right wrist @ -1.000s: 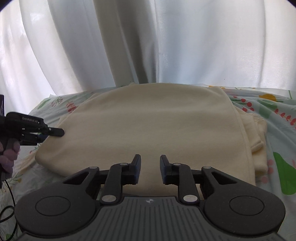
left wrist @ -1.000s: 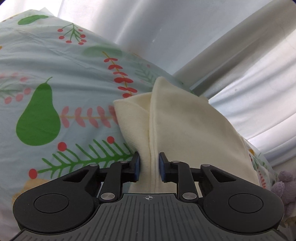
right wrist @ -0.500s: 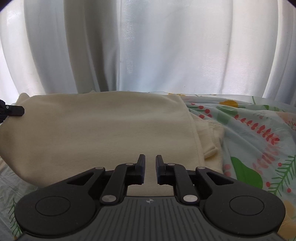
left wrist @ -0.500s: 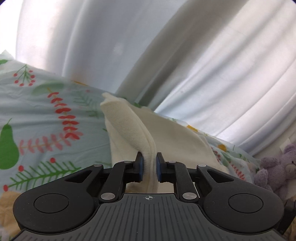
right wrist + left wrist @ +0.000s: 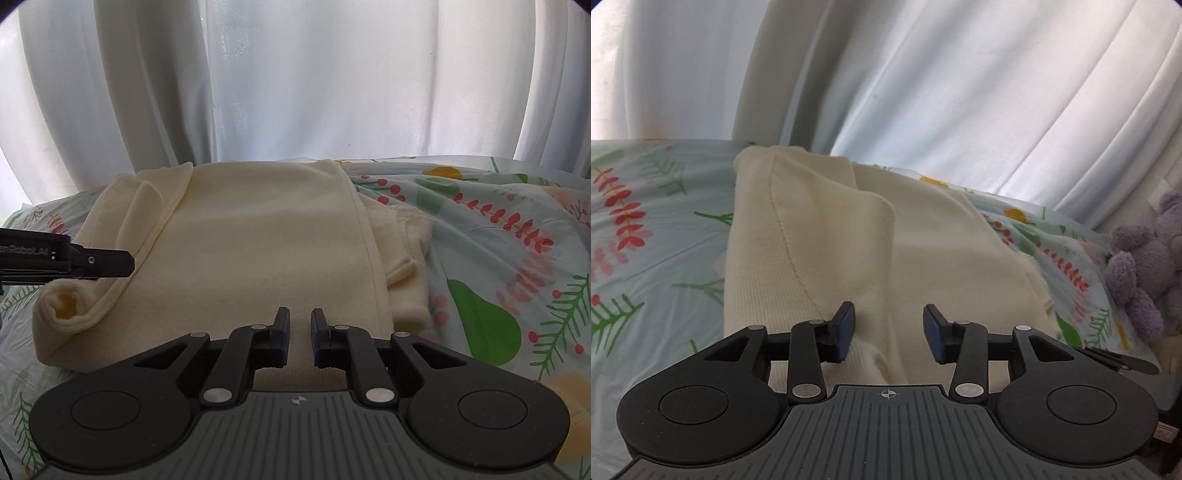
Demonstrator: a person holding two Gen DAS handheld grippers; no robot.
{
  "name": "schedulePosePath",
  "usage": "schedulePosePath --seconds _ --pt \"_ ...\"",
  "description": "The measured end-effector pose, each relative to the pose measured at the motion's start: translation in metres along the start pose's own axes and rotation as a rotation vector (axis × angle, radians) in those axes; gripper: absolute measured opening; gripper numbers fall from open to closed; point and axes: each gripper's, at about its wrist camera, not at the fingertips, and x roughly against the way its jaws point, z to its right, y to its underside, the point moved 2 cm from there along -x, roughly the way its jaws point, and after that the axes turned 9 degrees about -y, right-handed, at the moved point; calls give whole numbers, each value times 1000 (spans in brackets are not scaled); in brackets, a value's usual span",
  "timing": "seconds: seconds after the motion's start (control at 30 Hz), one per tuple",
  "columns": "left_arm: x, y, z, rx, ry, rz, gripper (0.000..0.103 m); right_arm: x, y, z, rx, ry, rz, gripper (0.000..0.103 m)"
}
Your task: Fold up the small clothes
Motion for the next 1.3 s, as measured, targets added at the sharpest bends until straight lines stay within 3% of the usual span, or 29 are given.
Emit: schedulePosePath --seconds 0.1,0.2,0.3,0.4,0.5,0.6,0.67,0.77,0.9,0.97,1.17,1.3 --pt "29 -3 -17 67 -32 35 45 -1 -1 2 -4 -6 1 12" --pt "42 -2 -43 139 -122 70 45 -1 -2 1 -7 -20 4 12" --pt "28 1 -58 173 -174 17 45 -2 -4 -4 3 -37 5 12" --pt "11 13 -49 130 -138 -46 46 -6 -7 -12 15 -55 0 12" --pt "5 23 -27 -10 -210 -13 53 -10 -10 -21 28 -85 -9 12" --pt "5 25 -31 14 -194 -21 56 -16 -22 -24 -8 -193 -26 16" --pt "7 22 -43 86 -153 -45 56 -25 -34 -21 -92 -316 -45 32" --pt "17 18 -56 158 -137 -43 55 -47 -51 -17 -220 -463 -85 36" --pt "33 13 -69 185 -186 34 56 -76 -59 -24 -296 -564 -140 40" --pt "29 12 -77 198 -239 27 56 -87 -59 -27 -340 -605 -160 45" --pt "14 15 -84 221 -278 13 55 -109 -60 -40 -381 -643 -173 44" --pt "13 13 -84 231 -281 19 55 -115 -56 -37 -412 -656 -186 26"
